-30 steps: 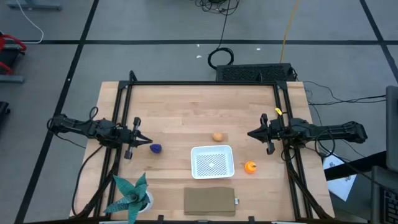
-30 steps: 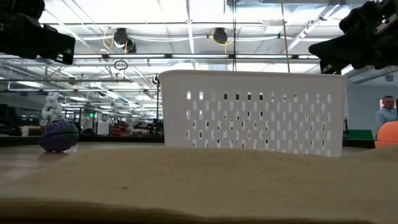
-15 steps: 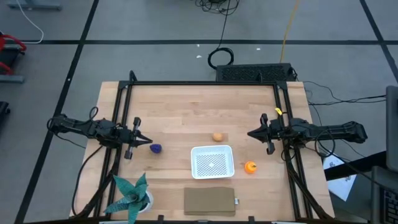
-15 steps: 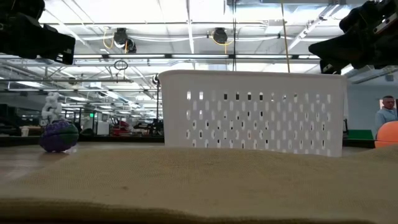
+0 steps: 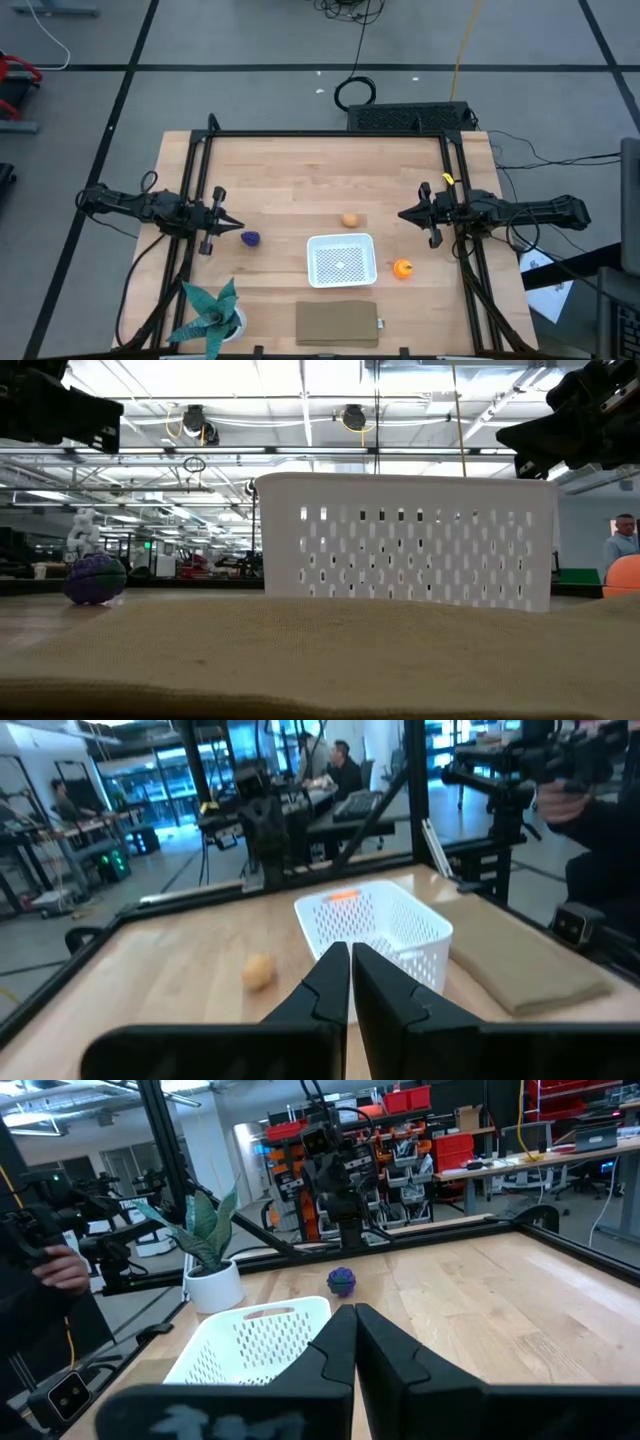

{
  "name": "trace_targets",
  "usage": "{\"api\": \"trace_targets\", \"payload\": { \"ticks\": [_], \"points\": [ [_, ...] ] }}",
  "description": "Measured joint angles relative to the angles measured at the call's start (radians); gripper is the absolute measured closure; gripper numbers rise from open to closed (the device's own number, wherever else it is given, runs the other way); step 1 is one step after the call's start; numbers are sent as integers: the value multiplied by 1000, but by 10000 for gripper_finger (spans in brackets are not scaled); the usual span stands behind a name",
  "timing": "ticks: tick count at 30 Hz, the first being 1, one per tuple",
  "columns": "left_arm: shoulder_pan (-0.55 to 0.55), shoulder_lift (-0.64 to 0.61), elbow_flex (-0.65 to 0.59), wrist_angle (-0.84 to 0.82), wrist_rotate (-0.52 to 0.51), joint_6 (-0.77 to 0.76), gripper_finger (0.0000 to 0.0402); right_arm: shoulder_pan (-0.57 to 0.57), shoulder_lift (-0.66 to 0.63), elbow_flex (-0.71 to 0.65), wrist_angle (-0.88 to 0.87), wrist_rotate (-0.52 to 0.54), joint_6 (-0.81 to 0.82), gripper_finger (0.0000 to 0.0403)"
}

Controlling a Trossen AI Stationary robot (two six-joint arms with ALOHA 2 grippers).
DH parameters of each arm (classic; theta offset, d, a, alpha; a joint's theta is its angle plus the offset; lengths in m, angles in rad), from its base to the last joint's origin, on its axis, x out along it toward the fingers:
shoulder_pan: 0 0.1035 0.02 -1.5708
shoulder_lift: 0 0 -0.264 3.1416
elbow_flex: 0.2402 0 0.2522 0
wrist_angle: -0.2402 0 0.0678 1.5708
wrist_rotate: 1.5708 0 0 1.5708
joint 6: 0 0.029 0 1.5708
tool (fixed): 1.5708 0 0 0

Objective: Pick and placing Produce into tupperware
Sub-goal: Put the orange into the white basket

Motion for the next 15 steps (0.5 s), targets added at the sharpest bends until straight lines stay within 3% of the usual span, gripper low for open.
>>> {"api": "trace_targets", "payload": {
  "ticks": [7, 11, 15],
  "points": [
    [0, 0, 0, 112, 4, -59, 380, 0, 0, 0, 4, 0, -12, 403],
    [0, 1, 0, 124, -31, -157, 380, 0, 0, 0, 6, 0, -76, 403],
    [0, 1, 0, 162, -82, -158, 380, 0, 0, 0, -1, 0, -99, 403]
  ]
}}
